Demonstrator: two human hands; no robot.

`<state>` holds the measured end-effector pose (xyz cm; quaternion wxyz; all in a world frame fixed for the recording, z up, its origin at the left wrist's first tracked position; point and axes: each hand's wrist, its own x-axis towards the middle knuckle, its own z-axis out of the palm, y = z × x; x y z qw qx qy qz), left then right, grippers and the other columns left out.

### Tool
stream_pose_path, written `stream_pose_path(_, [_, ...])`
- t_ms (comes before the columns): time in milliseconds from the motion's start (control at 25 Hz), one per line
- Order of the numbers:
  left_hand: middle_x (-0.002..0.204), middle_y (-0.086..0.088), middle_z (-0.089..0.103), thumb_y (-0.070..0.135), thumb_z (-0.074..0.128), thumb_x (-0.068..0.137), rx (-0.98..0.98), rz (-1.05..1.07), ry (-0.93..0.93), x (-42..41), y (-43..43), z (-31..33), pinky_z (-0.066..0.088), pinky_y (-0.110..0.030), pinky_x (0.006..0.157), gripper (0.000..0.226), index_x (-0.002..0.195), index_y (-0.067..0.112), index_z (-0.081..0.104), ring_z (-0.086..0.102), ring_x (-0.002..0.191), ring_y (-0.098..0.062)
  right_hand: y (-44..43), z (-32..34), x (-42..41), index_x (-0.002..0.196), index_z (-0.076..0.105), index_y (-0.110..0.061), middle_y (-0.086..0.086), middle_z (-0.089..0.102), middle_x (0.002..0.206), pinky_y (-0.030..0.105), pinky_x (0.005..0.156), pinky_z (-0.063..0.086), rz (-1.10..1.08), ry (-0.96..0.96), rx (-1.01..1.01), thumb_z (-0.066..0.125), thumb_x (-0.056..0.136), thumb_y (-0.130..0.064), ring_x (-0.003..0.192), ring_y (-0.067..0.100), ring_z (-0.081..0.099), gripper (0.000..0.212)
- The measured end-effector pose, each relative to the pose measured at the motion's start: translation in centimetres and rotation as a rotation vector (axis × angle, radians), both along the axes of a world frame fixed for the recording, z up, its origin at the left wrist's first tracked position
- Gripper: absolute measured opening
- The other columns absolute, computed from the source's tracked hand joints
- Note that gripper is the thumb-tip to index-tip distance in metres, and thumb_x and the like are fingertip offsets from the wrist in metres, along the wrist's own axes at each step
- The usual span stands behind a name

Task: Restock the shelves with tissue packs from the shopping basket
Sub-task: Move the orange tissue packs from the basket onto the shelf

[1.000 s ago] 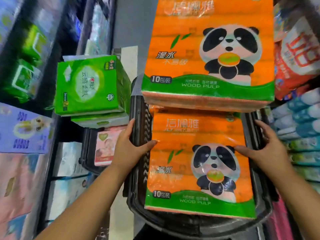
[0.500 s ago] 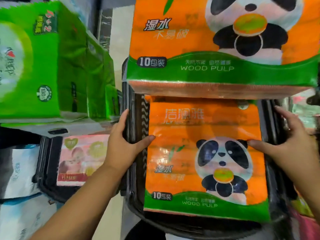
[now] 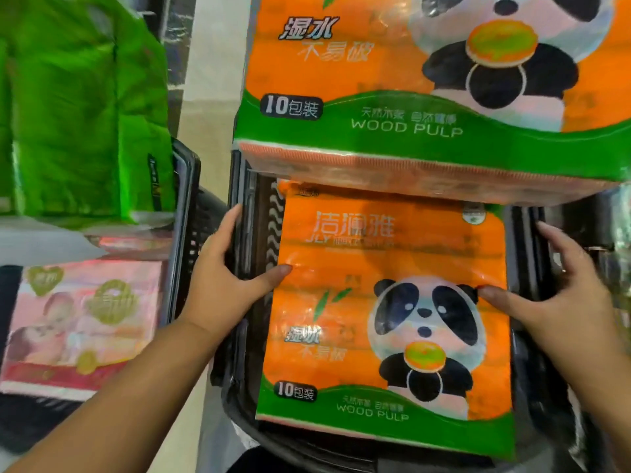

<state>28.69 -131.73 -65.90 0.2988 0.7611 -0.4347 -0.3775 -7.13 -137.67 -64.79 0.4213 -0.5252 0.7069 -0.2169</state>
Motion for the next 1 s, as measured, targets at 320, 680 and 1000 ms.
stream_pose_path(320, [0.131, 0.029, 0.035, 0.067, 0.072, 0.057, 0.030, -0.033, -0.059, 2.2, -0.7, -2.7, 0.026, -0.007, 0.102, 0.105, 0.146, 0.039, 0.025, 0.032, 0.126, 0.016, -0.7, -2.7, 2.2, 0.143, 0.038, -0.020, -0.012, 0.041, 0.123, -0.001, 0.077, 0.032, -0.044, -0.026, 0.038, 0.085, 0.060, 0.001, 0.104, -0.012, 0.039, 0.097])
stream_pose_path(680, [0.157, 0.005, 0.016, 0.065, 0.072, 0.055, 0.186, -0.086, -0.040, 0.1, -1.5, 5.3, 0.016, -0.020, 0.113, 0.124, 0.150, 0.039, -0.002, 0.015, 0.137, 0.003, -2.1, 1.0, 2.3, 0.145, 0.027, -0.026, 0.013, 0.052, 0.135, 0.042, 0.087, 0.045, 0.225, 0.246, 0.233, 0.078, 0.067, -0.051, 0.119, 0.034, 0.052, 0.096])
stream_pose_path(1000, [0.139, 0.008, 0.025, 0.070, 0.070, 0.068, 0.001, -0.291, -0.159, -1.5, -5.7, 17.9, 0.010, 0.006, 0.097, 0.110, 0.151, 0.025, 0.014, 0.017, 0.122, 0.012, -2.6, 13.2, 3.0, 0.146, 0.031, -0.019, 0.013, 0.040, 0.136, 0.038, 0.096, 0.041, 0.088, 0.134, 0.182, 0.067, 0.077, -0.049, 0.120, 0.028, 0.048, 0.083])
